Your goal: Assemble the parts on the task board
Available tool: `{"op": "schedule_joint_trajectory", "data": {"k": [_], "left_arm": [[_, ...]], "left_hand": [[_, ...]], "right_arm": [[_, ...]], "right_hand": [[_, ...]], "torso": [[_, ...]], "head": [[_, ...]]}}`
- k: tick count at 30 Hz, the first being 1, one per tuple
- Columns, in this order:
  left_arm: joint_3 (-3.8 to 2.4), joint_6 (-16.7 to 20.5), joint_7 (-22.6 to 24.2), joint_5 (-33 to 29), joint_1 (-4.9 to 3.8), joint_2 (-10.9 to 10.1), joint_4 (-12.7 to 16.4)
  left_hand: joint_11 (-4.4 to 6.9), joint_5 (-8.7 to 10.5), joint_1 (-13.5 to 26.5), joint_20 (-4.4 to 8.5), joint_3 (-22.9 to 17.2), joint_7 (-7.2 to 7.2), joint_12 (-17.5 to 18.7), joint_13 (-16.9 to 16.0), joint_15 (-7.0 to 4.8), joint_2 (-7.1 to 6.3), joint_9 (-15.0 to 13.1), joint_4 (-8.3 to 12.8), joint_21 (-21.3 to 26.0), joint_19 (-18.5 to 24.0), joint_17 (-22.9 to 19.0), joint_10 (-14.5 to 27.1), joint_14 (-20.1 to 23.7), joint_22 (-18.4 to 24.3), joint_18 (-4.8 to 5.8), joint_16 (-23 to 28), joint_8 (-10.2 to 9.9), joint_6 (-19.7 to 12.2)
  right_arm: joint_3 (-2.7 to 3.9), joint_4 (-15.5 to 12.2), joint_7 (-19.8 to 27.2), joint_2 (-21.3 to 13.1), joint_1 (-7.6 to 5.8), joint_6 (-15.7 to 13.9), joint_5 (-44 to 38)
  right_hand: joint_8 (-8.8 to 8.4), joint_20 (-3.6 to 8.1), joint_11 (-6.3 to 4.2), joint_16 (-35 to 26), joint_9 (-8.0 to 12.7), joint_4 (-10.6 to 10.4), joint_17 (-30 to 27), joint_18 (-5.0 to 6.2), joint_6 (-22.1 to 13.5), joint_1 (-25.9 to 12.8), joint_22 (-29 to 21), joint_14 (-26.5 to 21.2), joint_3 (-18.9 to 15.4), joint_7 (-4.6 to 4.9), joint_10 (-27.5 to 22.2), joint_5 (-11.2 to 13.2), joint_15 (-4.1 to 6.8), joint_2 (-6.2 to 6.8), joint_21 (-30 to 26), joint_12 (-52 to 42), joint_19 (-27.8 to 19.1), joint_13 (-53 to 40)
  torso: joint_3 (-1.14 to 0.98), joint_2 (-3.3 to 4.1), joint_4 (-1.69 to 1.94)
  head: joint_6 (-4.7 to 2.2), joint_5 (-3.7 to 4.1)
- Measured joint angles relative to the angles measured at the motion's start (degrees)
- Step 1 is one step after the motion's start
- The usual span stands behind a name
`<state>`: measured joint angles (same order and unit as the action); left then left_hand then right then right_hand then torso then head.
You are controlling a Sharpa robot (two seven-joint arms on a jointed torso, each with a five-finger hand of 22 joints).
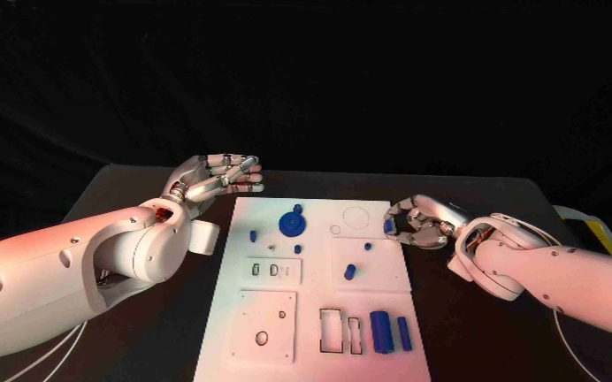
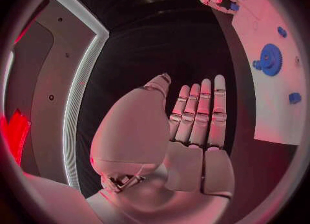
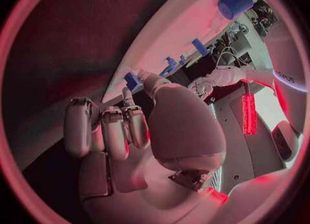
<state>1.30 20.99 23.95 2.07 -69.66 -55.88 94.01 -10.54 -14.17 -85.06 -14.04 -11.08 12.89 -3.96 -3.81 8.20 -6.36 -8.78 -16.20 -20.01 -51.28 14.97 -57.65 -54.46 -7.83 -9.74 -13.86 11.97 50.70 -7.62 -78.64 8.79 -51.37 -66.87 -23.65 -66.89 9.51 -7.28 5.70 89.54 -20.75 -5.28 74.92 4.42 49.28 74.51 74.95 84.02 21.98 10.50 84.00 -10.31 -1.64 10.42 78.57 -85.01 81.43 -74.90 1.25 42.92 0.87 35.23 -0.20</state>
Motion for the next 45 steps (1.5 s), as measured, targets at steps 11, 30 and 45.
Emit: {"op": "schedule_joint_trajectory", "data": {"k": [11,30,45], "left_arm": [[0.00,0.0,0.0,0.0,0.00,0.0,0.0],[0.00,0.0,-0.1,0.0,0.00,-0.2,0.0],[0.01,-0.3,-0.1,0.0,0.00,0.4,-0.8]], "left_hand": [[0.00,0.00,0.0,0.00,0.0,0.00,0.0,0.0,0.00,0.00,0.0,0.0,0.0,0.0,0.0,0.0,0.0,0.0,0.00,0.0,0.0,0.0],[0.05,0.00,0.0,0.00,-0.1,0.00,0.0,0.0,0.00,0.00,0.0,-0.1,0.0,0.0,0.0,0.1,0.0,0.0,0.00,0.0,0.0,0.0],[0.21,0.00,0.0,0.00,-0.3,-0.13,0.0,0.0,0.00,0.00,0.0,-0.3,0.0,0.0,0.3,0.2,0.0,0.0,0.00,0.0,0.0,0.1]], "right_arm": [[0.00,0.3,-0.2,0.4,0.08,-0.2,0.3],[0.01,-0.8,0.2,0.3,0.11,-5.4,2.1],[0.08,-12.3,-4.9,1.3,-1.48,-9.1,2.2]], "right_hand": [[1.62,0.30,-0.67,0.0,-0.6,0.1,0.0,-0.91,3.6,-0.7,0.0,0.0,1.5,-1.20,0.0,0.0,0.43,-1.31,1.0,-0.9,0.7,0.0],[4.03,1.84,-2.37,0.2,-1.2,2.3,0.0,-0.91,6.2,0.1,0.0,-0.1,6.7,-2.26,0.1,3.8,2.17,-4.34,2.8,-1.8,2.3,0.0],[4.03,1.84,-2.37,0.2,-1.2,2.5,0.0,-0.91,6.2,0.1,0.0,-0.1,7.0,-2.28,0.1,3.5,2.17,-4.63,2.8,-1.7,2.3,0.0]], "torso": [[-0.04,-0.01,0.00],[-0.05,-0.01,0.02],[0.08,-0.59,0.03]], "head": [[-0.04,0.02],[0.18,-0.06],[0.73,-0.47]]}}
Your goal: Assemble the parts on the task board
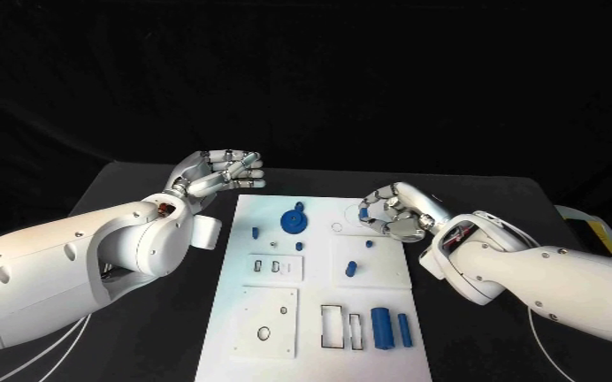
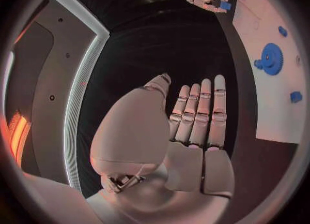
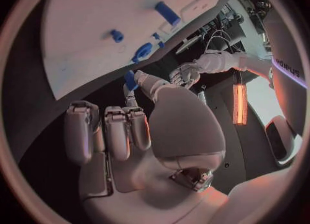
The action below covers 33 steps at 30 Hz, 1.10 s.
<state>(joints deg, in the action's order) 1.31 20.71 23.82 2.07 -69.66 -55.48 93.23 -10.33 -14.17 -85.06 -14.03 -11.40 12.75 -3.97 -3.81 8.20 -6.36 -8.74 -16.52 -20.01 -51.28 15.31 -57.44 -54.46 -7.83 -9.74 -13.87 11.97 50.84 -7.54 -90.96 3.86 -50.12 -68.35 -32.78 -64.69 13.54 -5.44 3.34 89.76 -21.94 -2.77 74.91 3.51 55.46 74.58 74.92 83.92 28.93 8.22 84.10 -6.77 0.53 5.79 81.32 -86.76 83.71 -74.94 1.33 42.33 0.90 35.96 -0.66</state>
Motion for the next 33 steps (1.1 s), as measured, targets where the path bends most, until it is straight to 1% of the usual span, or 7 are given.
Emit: {"op": "schedule_joint_trajectory", "data": {"k": [5,9,13,21,23,30,33], "left_arm": [[0.00,-0.3,-0.1,0.0,0.00,0.7,-0.7],[0.01,-0.4,-0.4,0.0,0.00,1.3,-1.3],[0.02,-0.6,-0.7,0.2,0.00,1.9,-1.8],[0.03,-0.8,-1.4,0.7,0.00,2.7,-2.3],[0.03,-0.8,-1.5,0.9,0.00,2.8,-2.4],[0.02,-0.8,-1.9,1.3,0.00,3.1,-2.5],[0.02,-0.7,-2.0,1.4,-0.01,3.2,-2.5]], "left_hand": [[0.49,0.00,0.0,0.14,-0.3,-0.18,-0.6,-0.2,-0.62,0.00,0.0,0.0,-0.8,-0.1,0.7,-2.0,-1.5,0.0,0.00,-0.1,0.0,0.6],[1.00,0.00,0.3,0.98,-0.6,-0.47,-0.8,-0.2,-1.22,-0.34,0.0,0.0,-1.7,-1.3,1.5,-3.5,-3.3,-0.4,0.01,-0.9,0.0,0.9],[1.43,0.00,0.6,1.63,-1.0,-0.68,-1.0,-0.2,-1.85,-0.63,0.0,0.0,-3.1,-2.7,2.6,-5.0,-5.2,-0.9,0.01,-1.8,0.0,1.5],[2.32,0.20,1.4,2.88,-1.9,-1.22,-1.3,-0.3,-3.02,-0.88,-0.1,-0.2,-5.3,-4.5,4.7,-8.2,-8.3,-1.9,0.01,-3.4,0.0,2.5],[2.56,0.20,1.7,3.18,-2.4,-1.40,-1.3,-0.3,-3.33,-1.18,-0.2,0.0,-5.9,-4.8,5.3,-9.0,-9.2,-2.2,0.02,-3.9,0.0,2.6],[3.06,0.20,2.1,3.68,-3.4,-1.81,-1.6,-0.5,-4.10,-1.57,-0.2,-0.1,-7.8,-5.8,7.4,-11.1,-10.9,-3.1,0.01,-5.6,0.0,3.0],[3.06,0.20,2.3,3.68,-3.4,-1.81,-1.6,-0.5,-4.10,-1.79,-0.2,-0.1,-8.0,-5.8,7.9,-11.1,-10.9,-3.3,0.01,-6.0,0.0,3.0]], "right_arm": [[-0.07,-2.3,-3.9,3.4,-0.17,-0.5,-1.7],[-0.31,-2.7,-6.2,6.4,-0.07,-0.6,-3.3],[-0.64,-2.9,-8.3,9.6,0.53,-0.4,-5.4],[-1.10,-2.1,-12.0,13.9,2.36,0.8,-9.9],[-1.17,-1.8,-13.0,14.7,2.85,1.2,-11.1],[-1.45,-0.7,-15.6,16.9,4.10,2.7,-14.5],[-1.55,-0.2,-16.3,17.3,4.34,3.1,-15.5]], "right_hand": [[0.00,0.00,0.00,0.0,0.0,0.0,0.0,0.00,0.0,0.0,0.0,0.0,0.0,-0.01,0.0,0.0,0.00,0.00,0.0,0.0,0.0,0.0],[0.00,0.00,0.00,0.0,0.0,0.0,0.0,0.00,0.0,0.0,0.0,0.0,0.0,-0.01,0.0,0.0,0.00,0.00,0.0,0.0,0.0,0.0],[0.00,0.00,-0.10,0.0,0.0,0.0,0.0,0.00,0.0,0.0,0.0,0.0,0.0,-0.01,-0.1,0.0,0.00,0.02,0.0,0.0,0.0,0.0],[0.01,0.00,-0.20,0.0,0.0,0.0,0.0,0.00,0.0,-1.4,0.0,0.2,0.0,-0.02,-0.2,0.0,0.21,0.34,0.0,0.0,0.0,0.0],[0.65,0.00,-0.41,0.0,0.0,0.0,0.0,0.01,0.0,-1.4,0.0,0.2,0.0,-0.02,0.0,0.0,0.21,0.34,0.0,0.0,0.0,0.0],[0.68,0.00,-0.41,0.0,0.0,0.0,0.0,0.00,0.0,-1.6,0.0,0.0,0.0,-0.02,0.0,0.0,0.41,0.57,0.0,0.0,0.0,0.0],[1.78,0.00,-0.41,0.0,0.0,0.0,0.0,0.00,0.0,-2.0,0.0,0.0,0.0,-0.02,0.0,0.1,0.41,0.93,0.0,0.0,0.0,0.0]], "torso": [[0.09,-0.36,0.14],[0.13,-0.63,0.27],[0.24,-0.87,0.39],[0.46,-1.22,0.53],[0.46,-1.22,0.54],[0.42,-1.14,0.55],[0.42,-1.11,0.54]], "head": [[0.78,-0.61],[1.41,-0.99],[1.87,-1.46],[2.75,-2.22],[2.83,-2.37],[3.20,-3.00],[3.31,-3.21]]}}
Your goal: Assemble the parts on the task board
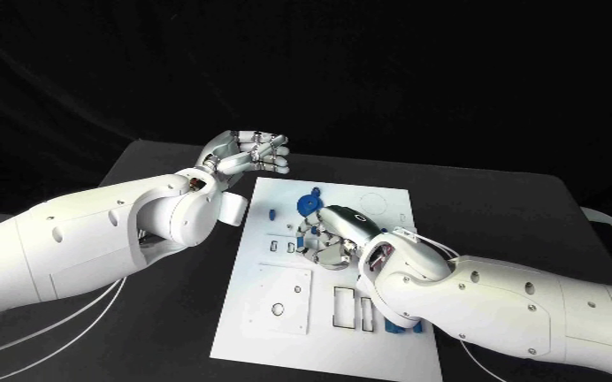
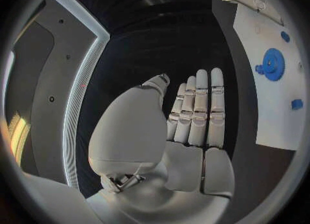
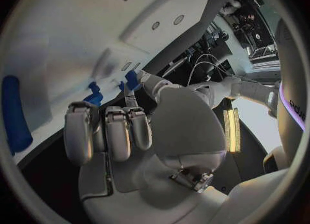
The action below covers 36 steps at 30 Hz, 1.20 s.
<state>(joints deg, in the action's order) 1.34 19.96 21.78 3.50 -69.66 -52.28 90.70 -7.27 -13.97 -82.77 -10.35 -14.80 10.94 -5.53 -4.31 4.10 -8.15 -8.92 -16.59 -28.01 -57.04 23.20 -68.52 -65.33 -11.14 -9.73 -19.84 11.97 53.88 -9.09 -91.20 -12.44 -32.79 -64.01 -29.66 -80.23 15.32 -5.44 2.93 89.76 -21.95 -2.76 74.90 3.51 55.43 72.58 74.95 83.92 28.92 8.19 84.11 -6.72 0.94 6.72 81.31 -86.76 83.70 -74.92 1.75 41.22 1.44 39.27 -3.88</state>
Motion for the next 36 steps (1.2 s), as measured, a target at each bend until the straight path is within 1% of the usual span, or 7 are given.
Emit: {"op": "schedule_joint_trajectory", "data": {"k": [9,15,17,20,27,33,36], "left_arm": [[0.00,0.0,-0.2,0.2,-0.01,0.0,0.1],[0.00,0.0,-0.3,0.3,-0.01,0.0,0.1],[0.00,0.0,-0.3,0.3,-0.01,0.0,0.1],[0.00,0.0,-0.3,0.3,-0.01,0.0,0.2],[0.00,0.0,-0.3,0.3,-0.01,-0.1,0.2],[0.00,0.0,-0.3,0.4,-0.01,-0.1,0.2],[0.00,0.0,-0.3,0.4,-0.01,-0.1,0.2]], "left_hand": [[0.00,0.00,0.0,0.00,0.0,0.21,0.0,0.0,0.00,0.00,0.0,0.0,-0.2,0.0,0.3,0.0,0.0,-0.1,0.00,0.0,0.0,0.2],[0.00,0.00,0.3,0.00,-0.3,0.21,0.0,0.0,0.00,-0.30,0.0,0.0,-0.5,0.0,0.5,0.0,0.0,-0.2,0.00,-0.3,0.0,0.2],[-0.01,0.00,0.3,0.00,-0.3,0.21,0.0,0.0,0.00,-0.30,0.0,0.0,-0.5,0.0,0.6,0.0,0.0,-0.3,0.00,-0.3,0.0,0.2],[-0.01,0.00,0.3,0.00,-0.3,0.20,0.0,0.0,0.00,-0.30,0.0,0.0,-0.5,0.0,0.6,0.0,0.0,-0.3,0.00,-0.3,0.0,0.2],[-0.01,0.00,0.3,0.00,-0.3,0.20,0.0,0.0,0.01,-0.30,0.0,0.0,-0.5,0.0,0.8,0.0,0.0,-0.4,0.00,-0.3,0.0,0.2],[-0.01,0.00,0.3,0.00,-0.3,0.20,0.0,0.0,0.01,-0.30,0.0,0.0,-0.5,0.0,0.8,0.0,0.0,-0.4,0.00,-0.3,0.0,0.2],[-0.01,0.00,0.3,0.00,-0.3,0.20,0.0,0.0,0.01,-0.30,0.0,0.0,-0.5,0.0,0.8,0.0,0.0,-0.4,0.00,-0.3,0.0,0.2]], "right_arm": [[-0.17,1.3,-1.6,1.1,0.41,1.0,-2.5],[-0.20,1.9,-2.4,1.4,0.50,1.4,-3.7],[-0.20,2.0,-2.5,1.6,0.51,1.5,-4.1],[-0.21,2.2,-2.7,1.8,0.52,1.6,-4.7],[-0.19,2.5,-2.9,2.1,0.53,1.8,-5.6],[-0.18,2.8,-2.9,2.3,0.55,1.8,-6.0],[-0.17,2.9,-2.9,2.5,0.56,1.8,-6.1]], "right_hand": [[0.01,0.00,-0.20,0.0,0.0,0.0,0.0,0.00,0.0,-0.5,0.0,0.0,0.0,-0.02,-0.2,0.1,0.00,-0.14,0.0,0.0,0.0,0.0],[0.01,0.00,-0.20,0.0,0.0,0.0,0.0,0.00,-0.1,-0.5,0.0,0.0,0.0,-0.09,-0.2,0.1,0.00,-0.14,0.0,0.0,0.0,0.0],[0.00,0.00,-0.20,0.0,0.0,0.0,0.0,0.00,-0.1,-0.8,0.0,0.0,0.0,-0.09,-0.2,0.1,0.00,0.16,0.0,0.0,0.0,0.0],[0.00,0.00,-0.20,0.0,0.0,0.0,0.0,0.00,-0.1,-0.8,0.0,0.0,0.0,-0.09,-0.2,0.1,0.00,0.16,0.0,0.0,0.0,0.0],[-0.05,0.22,-0.20,0.0,-0.1,0.0,0.0,0.00,-0.1,-0.8,0.0,0.0,0.0,-0.10,-0.2,0.1,-0.01,0.23,0.0,0.0,-0.2,0.0],[-0.01,0.22,-0.20,0.0,-0.9,0.0,0.0,0.00,-0.1,-0.8,0.0,0.0,0.0,-0.11,-0.2,0.1,-0.01,0.23,0.0,0.0,-0.2,0.0],[0.13,0.22,-0.20,0.0,-0.9,0.0,0.0,0.00,-0.2,-0.8,0.0,0.0,0.0,-0.19,-0.2,0.2,-0.01,0.24,0.0,0.0,-0.2,0.0]], "torso": [[-0.07,0.01,-0.05],[-0.07,0.01,-0.07],[-0.06,0.01,-0.08],[-0.05,0.02,-0.10],[-0.10,0.02,-0.12],[-0.10,0.02,-0.10],[-0.09,0.02,-0.10]], "head": [[0.33,-0.28],[0.37,-0.29],[0.37,-0.30],[0.36,-0.35],[0.39,-0.32],[0.41,-0.29],[0.41,-0.28]]}}
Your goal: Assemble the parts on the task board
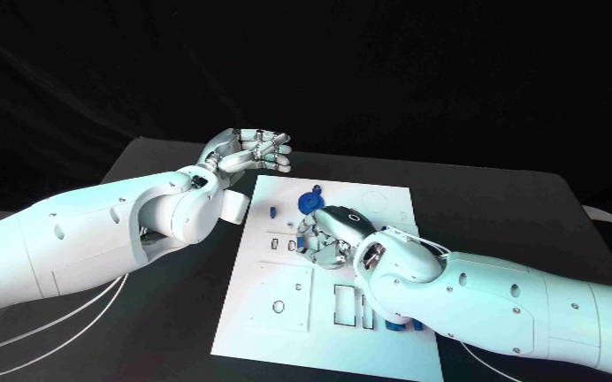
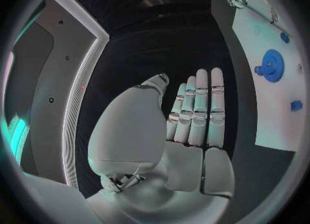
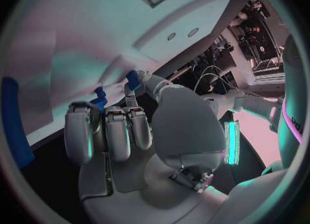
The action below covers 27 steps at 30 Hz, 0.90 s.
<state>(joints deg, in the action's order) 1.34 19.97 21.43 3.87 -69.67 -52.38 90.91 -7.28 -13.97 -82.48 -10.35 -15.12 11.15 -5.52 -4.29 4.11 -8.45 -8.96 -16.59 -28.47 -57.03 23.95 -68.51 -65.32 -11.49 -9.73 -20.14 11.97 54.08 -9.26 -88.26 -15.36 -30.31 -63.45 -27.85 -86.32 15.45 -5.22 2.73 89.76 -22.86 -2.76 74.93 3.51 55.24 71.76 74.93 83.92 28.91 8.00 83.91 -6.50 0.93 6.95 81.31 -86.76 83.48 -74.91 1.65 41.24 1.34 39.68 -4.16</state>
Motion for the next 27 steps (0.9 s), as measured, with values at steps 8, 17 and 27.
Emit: {"op": "schedule_joint_trajectory", "data": {"k": [8,17,27], "left_arm": [[0.00,0.0,0.0,0.0,0.00,0.0,0.0],[0.00,0.0,-0.1,0.0,0.00,-0.1,0.0],[0.00,0.0,-0.1,0.0,0.00,-0.1,0.0]], "left_hand": [[0.00,0.00,0.0,0.00,0.0,0.00,0.0,0.0,0.00,0.00,0.0,0.0,-0.3,0.0,0.2,0.0,0.0,-0.1,0.00,-0.3,0.0,0.0],[0.00,0.00,0.0,0.00,0.0,0.00,0.0,0.0,0.00,0.00,0.0,0.0,-0.3,0.0,0.1,0.0,0.0,-0.1,0.00,-0.3,0.0,0.0],[0.00,0.00,0.0,0.00,0.0,0.00,0.0,0.0,0.00,0.00,0.0,0.0,-0.3,0.0,0.3,0.0,0.0,-0.1,0.01,-0.3,0.0,0.0]], "right_arm": [[0.05,0.5,0.0,0.4,0.07,0.1,-0.2],[0.05,0.7,0.0,0.4,0.11,0.4,-0.3],[-0.04,0.8,0.0,0.5,0.23,1.1,-0.3]], "right_hand": [[0.05,0.00,0.00,0.0,-0.7,0.0,0.0,0.00,0.2,-0.8,0.0,0.0,0.0,-0.17,0.0,0.1,0.00,0.85,-0.5,0.4,0.0,0.0],[-0.30,0.00,0.00,0.0,-0.3,-0.2,0.0,0.00,-0.4,-1.7,0.0,0.0,-0.2,-0.05,0.0,0.2,0.00,1.73,-1.0,0.9,0.0,0.0],[-0.85,-0.22,0.42,0.0,-0.1,-0.4,0.0,0.00,-1.1,-2.2,0.0,0.0,-0.4,0.26,0.0,0.2,0.00,2.25,-1.4,1.4,-0.2,0.0]], "torso": [[0.01,-0.01,0.03],[0.02,-0.02,0.03],[0.02,-0.03,0.00]], "head": [[-0.10,0.03],[0.11,0.09],[0.09,0.10]]}}
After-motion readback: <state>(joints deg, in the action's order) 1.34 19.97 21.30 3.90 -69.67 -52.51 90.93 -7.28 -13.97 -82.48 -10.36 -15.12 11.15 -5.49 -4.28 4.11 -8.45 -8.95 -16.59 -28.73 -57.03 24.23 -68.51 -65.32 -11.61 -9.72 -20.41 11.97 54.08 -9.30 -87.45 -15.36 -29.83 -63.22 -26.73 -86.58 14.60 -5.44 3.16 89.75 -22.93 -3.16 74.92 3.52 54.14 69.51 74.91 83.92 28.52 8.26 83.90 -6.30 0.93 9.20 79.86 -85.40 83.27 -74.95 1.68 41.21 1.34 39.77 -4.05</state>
